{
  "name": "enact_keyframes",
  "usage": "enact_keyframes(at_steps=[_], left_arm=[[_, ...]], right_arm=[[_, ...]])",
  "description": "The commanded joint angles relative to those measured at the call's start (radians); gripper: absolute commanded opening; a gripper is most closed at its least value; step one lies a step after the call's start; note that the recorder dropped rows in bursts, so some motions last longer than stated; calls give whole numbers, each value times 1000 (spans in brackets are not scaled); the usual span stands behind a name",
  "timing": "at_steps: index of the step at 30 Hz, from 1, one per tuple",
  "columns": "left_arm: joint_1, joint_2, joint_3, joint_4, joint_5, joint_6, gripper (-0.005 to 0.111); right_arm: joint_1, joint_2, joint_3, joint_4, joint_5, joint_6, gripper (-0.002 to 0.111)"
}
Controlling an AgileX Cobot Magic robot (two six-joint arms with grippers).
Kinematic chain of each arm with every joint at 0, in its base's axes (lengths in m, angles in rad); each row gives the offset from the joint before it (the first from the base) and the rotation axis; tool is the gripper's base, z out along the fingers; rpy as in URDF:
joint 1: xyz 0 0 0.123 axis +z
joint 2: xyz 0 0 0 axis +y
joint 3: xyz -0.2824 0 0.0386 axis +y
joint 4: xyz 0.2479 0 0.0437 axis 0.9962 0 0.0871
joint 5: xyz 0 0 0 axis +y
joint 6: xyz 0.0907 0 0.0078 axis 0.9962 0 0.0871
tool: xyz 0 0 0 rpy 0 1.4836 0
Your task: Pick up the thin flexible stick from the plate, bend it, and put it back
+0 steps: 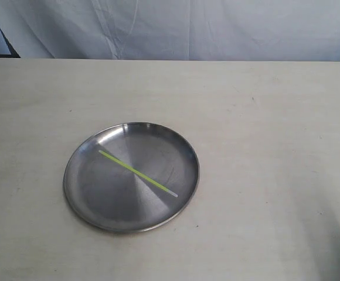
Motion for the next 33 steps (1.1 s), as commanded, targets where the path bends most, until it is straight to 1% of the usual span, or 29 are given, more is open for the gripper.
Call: enact_keyframes(at_steps=[1, 3, 8, 10, 14, 18, 20, 21, 22, 24, 26, 28, 33], left_arm=[[-2, -7, 3, 3, -9, -2, 0], [-2, -7, 3, 3, -9, -2, 0], [-2, -7, 3, 3, -9, -2, 0], [-2, -7, 3, 3, -9, -2, 0], [-2, -7, 3, 3, -9, -2, 0], [-2, -7, 3, 3, -9, -2, 0], [-2, -7, 3, 3, -9, -2, 0], [-2, -7, 3, 3, -9, -2, 0], [-2, -7, 3, 3, -9, -2, 0], [-2, -7, 3, 3, -9, -2, 0], [-2, -7, 3, 3, -9, -2, 0], [-2, -7, 3, 3, -9, -2, 0], [-2, -7, 3, 3, -9, -2, 0]], right_arm=[[3, -4, 7, -6, -37, -3, -1], [3, -4, 7, -6, -80, -3, -1], [3, -4, 7, 45, -359, -2, -1], [3, -4, 7, 45, -428, -4, -1], [3, -4, 7, 47, -503, -2, -1], [3, -4, 7, 52, -503, 0, -1], [3, -4, 7, 94, -547, 109, -1], [3, -4, 7, 127, -559, 213, -1], [3, -4, 7, 178, -559, 390, -1], [3, -4, 7, 207, -532, 622, -1], [3, -4, 7, 204, -525, 767, -1], [3, -4, 7, 209, -549, 866, -1], [3, -4, 7, 245, -580, 878, -1]])
